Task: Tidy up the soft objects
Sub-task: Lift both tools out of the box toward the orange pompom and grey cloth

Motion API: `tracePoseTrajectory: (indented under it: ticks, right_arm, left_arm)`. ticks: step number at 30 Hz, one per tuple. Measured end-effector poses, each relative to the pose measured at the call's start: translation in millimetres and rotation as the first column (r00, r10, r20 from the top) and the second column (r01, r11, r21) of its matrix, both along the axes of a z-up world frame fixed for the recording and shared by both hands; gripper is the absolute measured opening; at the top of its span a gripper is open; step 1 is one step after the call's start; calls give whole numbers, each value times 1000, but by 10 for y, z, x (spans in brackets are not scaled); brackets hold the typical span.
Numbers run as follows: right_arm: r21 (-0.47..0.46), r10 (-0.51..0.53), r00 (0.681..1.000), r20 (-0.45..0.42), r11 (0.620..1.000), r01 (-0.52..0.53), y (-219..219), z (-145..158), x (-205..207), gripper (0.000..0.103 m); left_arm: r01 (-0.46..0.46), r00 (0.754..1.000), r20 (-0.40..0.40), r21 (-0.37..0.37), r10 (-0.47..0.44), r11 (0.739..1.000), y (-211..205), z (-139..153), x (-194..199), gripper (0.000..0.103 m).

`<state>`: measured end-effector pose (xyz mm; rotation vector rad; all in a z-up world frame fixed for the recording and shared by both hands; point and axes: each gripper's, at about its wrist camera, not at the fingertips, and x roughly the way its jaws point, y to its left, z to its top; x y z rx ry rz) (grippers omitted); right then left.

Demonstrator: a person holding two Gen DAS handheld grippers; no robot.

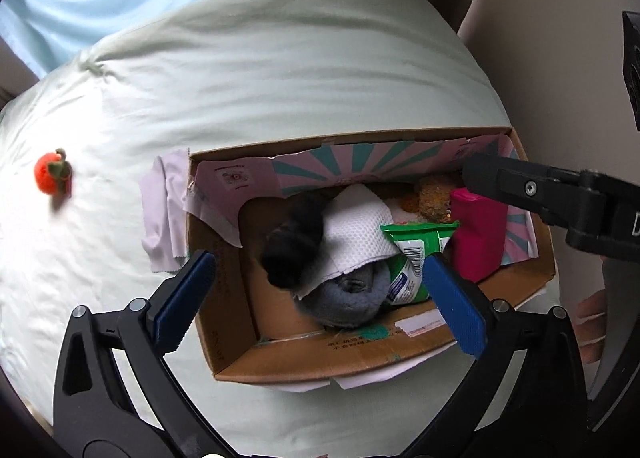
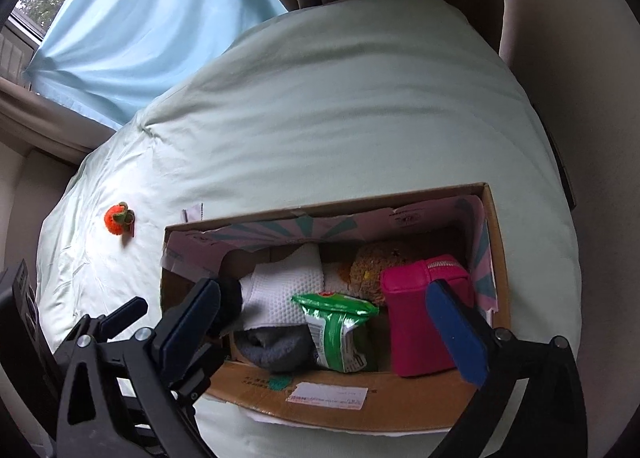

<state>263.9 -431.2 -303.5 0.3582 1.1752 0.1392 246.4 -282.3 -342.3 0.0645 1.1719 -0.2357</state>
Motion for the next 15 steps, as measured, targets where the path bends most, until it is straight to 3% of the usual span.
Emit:
tracePoseTrajectory:
  ticks: [6,15]
  right_arm:
    - [-32,-14,999,51,999,15,0,218,-154,102]
    - [-86,11,989,149,996,2,185,895,-469,102]
  left_arm:
    - [14,999,29,-20,-14,1000,35,249,-105,103]
    - [10,993,120,-49,-4,999,242,918,-355,103]
